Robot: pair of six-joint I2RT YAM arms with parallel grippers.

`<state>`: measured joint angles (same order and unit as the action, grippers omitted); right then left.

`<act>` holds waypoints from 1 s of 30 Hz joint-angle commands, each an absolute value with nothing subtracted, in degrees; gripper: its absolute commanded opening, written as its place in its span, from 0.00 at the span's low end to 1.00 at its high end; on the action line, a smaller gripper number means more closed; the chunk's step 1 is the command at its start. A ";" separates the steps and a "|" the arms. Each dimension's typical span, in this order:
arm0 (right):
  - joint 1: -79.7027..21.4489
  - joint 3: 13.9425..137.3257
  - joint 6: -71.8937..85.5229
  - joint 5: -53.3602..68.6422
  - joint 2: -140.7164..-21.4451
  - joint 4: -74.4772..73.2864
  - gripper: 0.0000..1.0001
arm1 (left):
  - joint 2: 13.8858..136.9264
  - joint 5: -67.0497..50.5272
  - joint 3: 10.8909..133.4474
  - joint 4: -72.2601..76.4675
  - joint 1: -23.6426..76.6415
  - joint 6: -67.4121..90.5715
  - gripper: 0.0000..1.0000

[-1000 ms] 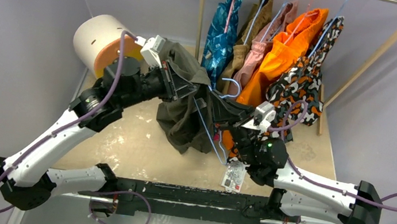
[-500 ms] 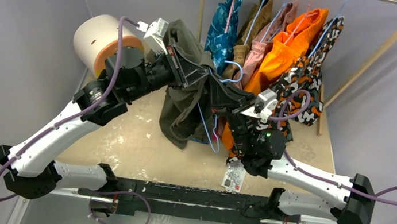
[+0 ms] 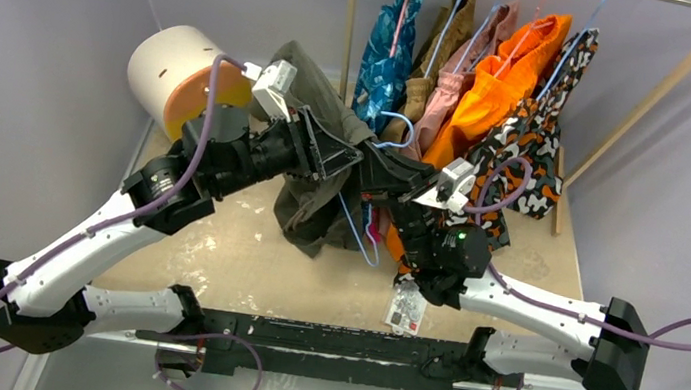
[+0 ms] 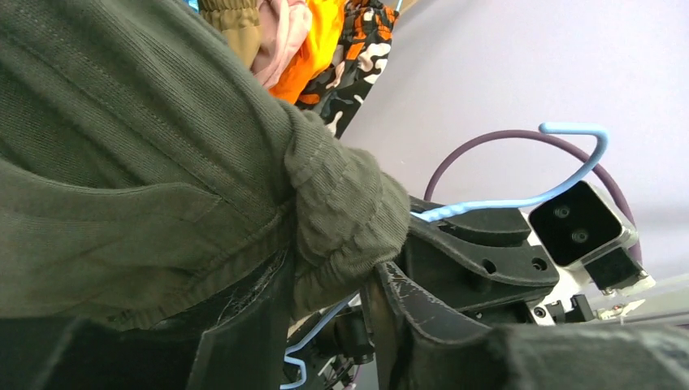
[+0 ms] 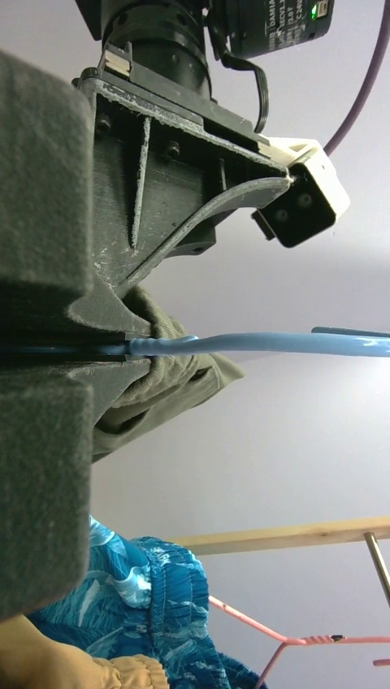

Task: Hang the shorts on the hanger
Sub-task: Hang the shorts on the hanger.

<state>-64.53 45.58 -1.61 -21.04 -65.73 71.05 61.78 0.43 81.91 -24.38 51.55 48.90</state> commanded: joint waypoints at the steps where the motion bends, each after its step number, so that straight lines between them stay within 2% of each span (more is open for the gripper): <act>1: -64.45 47.22 0.23 -16.45 -63.79 84.63 0.00 | 61.02 -2.10 81.07 -27.65 52.56 47.89 0.41; 4: -64.43 47.08 0.85 -16.26 -62.93 85.20 0.00 | 60.46 -1.24 80.98 -28.83 52.56 47.24 0.49; 16: -64.43 46.35 0.20 -15.63 -59.04 85.41 0.00 | 53.14 1.49 78.25 -30.85 52.56 43.29 0.69; 24: -64.43 45.67 -0.19 -14.51 -56.69 84.58 0.00 | 48.69 1.04 79.80 -32.49 52.56 38.59 0.74; 30: -64.47 43.55 0.03 -10.67 -48.64 72.94 0.00 | 44.33 6.60 85.67 -33.36 52.56 26.87 0.75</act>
<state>-64.53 43.88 -0.03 -15.29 -55.40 73.60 47.66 2.28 80.14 -35.16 52.53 36.56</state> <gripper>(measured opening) 0.034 0.750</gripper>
